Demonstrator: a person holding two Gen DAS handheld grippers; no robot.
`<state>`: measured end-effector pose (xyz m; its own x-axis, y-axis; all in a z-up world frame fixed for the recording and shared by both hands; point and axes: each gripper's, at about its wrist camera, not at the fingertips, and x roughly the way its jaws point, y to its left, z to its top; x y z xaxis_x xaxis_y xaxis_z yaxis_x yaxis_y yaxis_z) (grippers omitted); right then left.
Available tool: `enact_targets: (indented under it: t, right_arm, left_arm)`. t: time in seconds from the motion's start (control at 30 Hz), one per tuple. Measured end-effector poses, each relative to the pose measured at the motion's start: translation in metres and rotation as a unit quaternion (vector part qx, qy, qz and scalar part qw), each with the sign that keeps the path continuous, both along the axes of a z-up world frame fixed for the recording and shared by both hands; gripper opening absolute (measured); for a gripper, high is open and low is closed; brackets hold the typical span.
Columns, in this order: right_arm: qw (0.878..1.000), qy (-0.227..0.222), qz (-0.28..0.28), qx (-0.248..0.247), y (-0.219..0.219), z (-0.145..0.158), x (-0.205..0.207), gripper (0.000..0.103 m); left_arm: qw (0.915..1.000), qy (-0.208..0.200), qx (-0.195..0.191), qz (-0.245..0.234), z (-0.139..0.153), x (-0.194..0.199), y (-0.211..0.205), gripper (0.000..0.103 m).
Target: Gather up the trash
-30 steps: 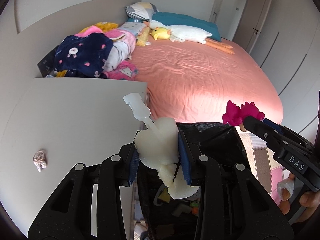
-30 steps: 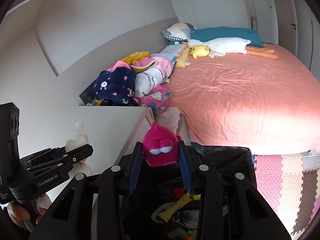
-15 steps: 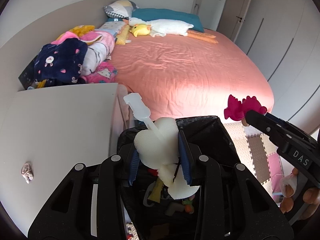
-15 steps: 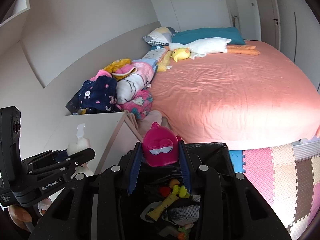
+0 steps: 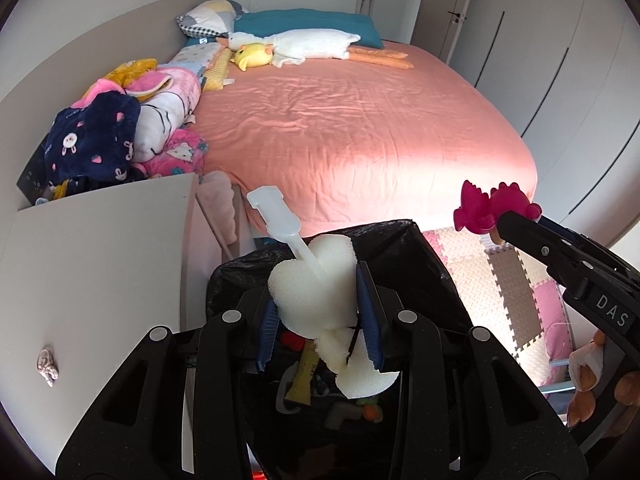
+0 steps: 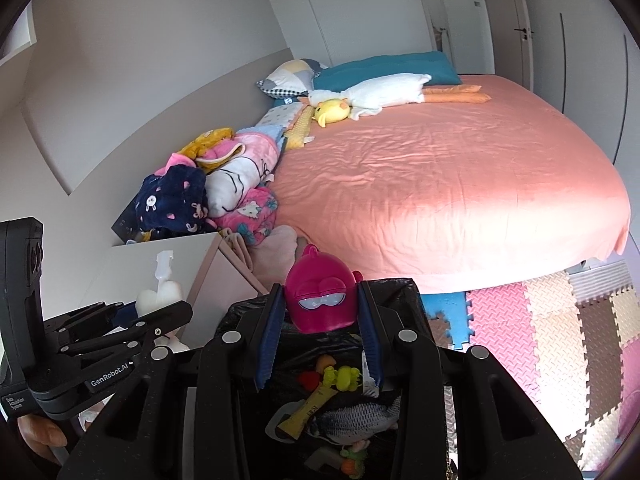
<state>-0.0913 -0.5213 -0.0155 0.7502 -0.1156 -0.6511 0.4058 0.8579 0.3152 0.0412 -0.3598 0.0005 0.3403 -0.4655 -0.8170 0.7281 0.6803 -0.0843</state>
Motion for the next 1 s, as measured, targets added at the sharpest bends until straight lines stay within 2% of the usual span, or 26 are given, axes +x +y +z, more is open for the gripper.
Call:
enact_targets:
  t: [0.43, 0.47, 0.53, 0.57, 0.63, 0.67, 0.8, 1.0]
  right_arm:
    - [1.0, 0.002, -0.002, 0.003, -0.005, 0.0, -0.003, 0.038]
    - [1.0, 0.002, -0.003, 0.002, -0.005, 0.001, -0.003, 0.038]
    - [1.0, 0.004, -0.004, 0.001, -0.006, 0.003, -0.003, 0.039]
    - [1.0, 0.003, -0.002, 0.005, -0.007, 0.005, -0.002, 0.044]
    - [1.0, -0.004, -0.014, -0.001, -0.006, 0.009, -0.005, 0.082]
    - [1.0, -0.009, -0.02, -0.008, -0.006, 0.011, -0.007, 0.086]
    - [1.0, -0.006, -0.019, -0.012, -0.005, 0.013, -0.006, 0.087]
    - [1.0, -0.003, -0.016, -0.001, -0.005, 0.011, -0.005, 0.087]
  left_arm:
    - [0.9997, 0.01, 0.02, -0.013, -0.01, -0.009, -0.008, 0.038]
    - [0.9997, 0.01, 0.02, -0.012, -0.01, -0.01, -0.007, 0.043]
    - [0.9995, 0.015, 0.025, -0.01, -0.01, -0.009, -0.005, 0.075]
    - [0.9993, 0.018, 0.03, -0.008, -0.011, -0.008, -0.004, 0.097]
    - [0.9995, 0.016, 0.026, -0.006, -0.009, -0.009, -0.001, 0.097]
    - [0.9995, 0.016, 0.028, -0.006, -0.008, -0.009, -0.001, 0.097]
    - [0.9992, 0.006, 0.04, 0.004, -0.01, -0.01, 0.0, 0.097]
    - [0.9993, 0.004, 0.037, 0.007, -0.009, -0.011, 0.005, 0.097]
